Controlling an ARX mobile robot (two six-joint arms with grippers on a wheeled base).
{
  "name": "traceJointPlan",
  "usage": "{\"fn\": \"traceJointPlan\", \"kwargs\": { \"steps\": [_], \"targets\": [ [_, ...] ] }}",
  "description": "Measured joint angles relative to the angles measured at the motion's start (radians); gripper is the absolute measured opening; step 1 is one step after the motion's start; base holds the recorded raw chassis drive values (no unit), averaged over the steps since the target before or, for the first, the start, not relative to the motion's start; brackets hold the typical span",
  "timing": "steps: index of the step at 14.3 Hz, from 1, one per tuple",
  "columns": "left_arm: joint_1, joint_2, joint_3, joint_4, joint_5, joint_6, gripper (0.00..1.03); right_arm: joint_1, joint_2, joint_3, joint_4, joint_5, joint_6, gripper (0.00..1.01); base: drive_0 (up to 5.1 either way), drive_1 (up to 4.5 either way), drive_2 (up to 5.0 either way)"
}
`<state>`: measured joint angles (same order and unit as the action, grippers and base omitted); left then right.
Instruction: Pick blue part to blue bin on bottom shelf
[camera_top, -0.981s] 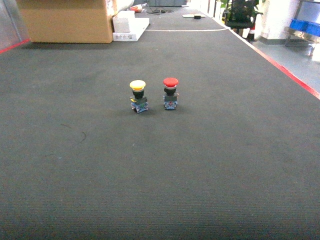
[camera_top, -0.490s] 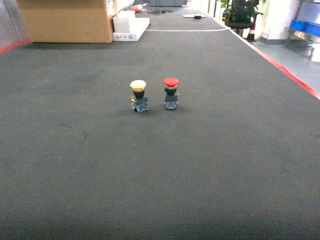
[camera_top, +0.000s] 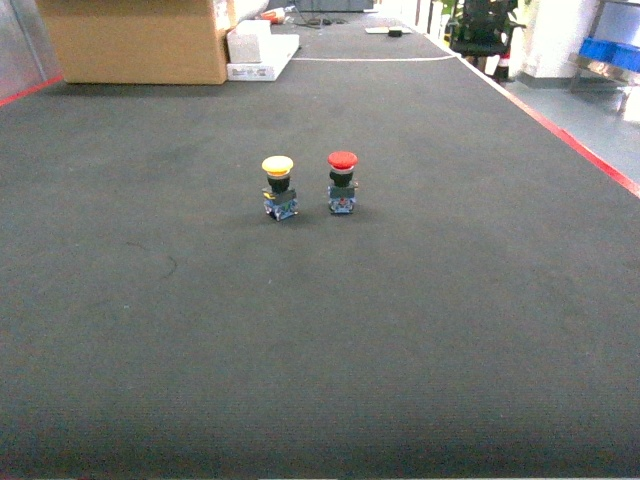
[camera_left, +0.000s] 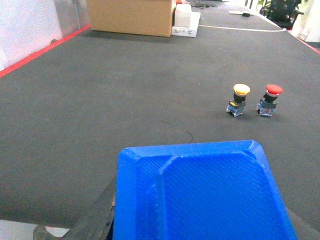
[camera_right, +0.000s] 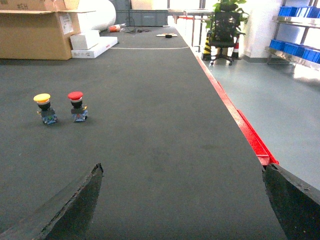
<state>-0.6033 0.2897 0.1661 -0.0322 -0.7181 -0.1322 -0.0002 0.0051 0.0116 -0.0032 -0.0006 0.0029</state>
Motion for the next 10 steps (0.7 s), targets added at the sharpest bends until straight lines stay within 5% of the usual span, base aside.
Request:
{"fn": "traceJointPlan", "kwargs": {
  "steps": [10],
  "targets": [
    [0.002,-0.002,0.000,-0.001,-0.002,0.000,0.44,0.000,0.000,0.000,-0.002,0.000,0.000,0.98,-1.5,-1.49,-1.5]
  ]
}}
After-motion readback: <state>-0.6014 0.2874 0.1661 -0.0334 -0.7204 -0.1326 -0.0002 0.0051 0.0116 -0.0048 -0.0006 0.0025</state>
